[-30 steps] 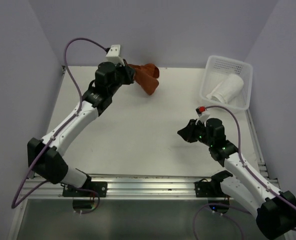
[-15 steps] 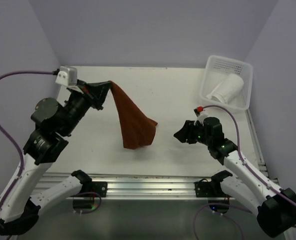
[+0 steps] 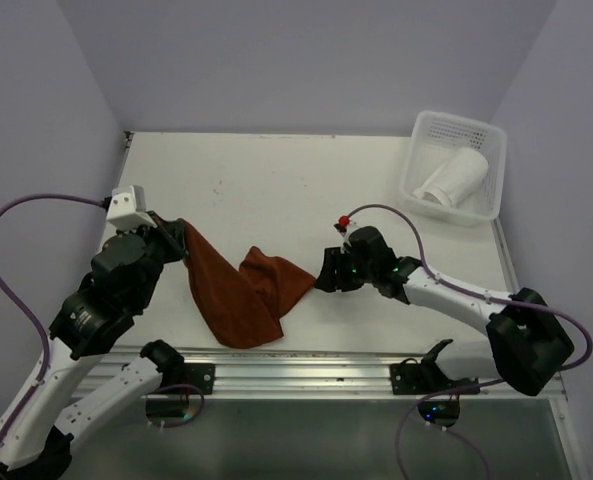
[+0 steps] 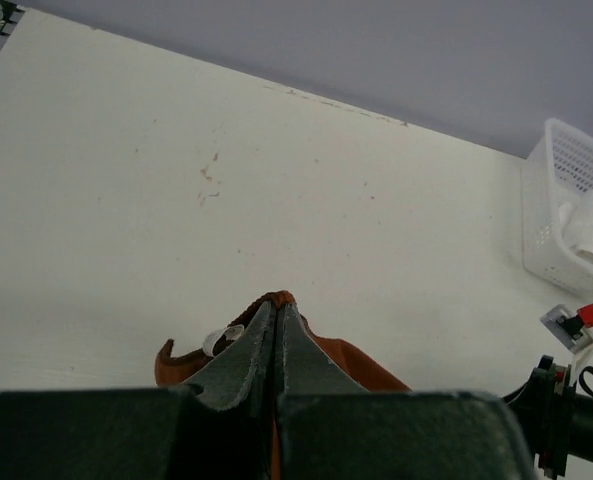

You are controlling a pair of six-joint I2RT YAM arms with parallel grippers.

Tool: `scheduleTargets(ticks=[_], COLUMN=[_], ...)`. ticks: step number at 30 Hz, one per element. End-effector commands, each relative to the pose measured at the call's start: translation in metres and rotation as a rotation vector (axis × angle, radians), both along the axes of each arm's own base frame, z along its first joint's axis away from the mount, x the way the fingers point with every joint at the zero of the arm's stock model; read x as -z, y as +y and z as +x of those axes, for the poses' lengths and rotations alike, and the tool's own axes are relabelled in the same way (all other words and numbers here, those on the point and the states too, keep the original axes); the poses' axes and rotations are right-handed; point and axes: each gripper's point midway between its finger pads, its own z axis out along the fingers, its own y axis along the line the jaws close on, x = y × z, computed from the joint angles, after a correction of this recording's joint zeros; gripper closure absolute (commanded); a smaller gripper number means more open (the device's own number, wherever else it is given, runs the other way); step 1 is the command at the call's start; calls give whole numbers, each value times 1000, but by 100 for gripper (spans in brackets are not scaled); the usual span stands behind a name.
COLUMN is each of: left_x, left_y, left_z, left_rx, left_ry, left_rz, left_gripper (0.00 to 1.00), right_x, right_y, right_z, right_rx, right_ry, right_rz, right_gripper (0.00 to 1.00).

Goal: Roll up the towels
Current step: Move the towel to the center of the board

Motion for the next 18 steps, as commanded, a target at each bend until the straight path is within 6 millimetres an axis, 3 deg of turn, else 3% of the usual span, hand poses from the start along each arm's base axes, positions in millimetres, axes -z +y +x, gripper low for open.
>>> scheduleTargets(ticks=[1, 6, 10, 18], left_x=[-9, -6, -3, 7], left_y=[15, 12, 13, 18], left_z=[-1, 6, 8, 5], left_rx=[-82, -79, -88, -99], left_ry=[-41, -31, -28, -24], left_rz=[-28, 10, 22, 42], left_gripper=[100, 100, 100, 100], right_x=[9, 35, 32, 39], right_y=[16, 18, 34, 47], right_z=[8, 19, 38, 46], right_rx=[38, 111, 123, 121], right_ry=[-16, 24, -11, -15], right_rz=[-22, -63, -24, 29], right_gripper=[47, 46, 43, 42])
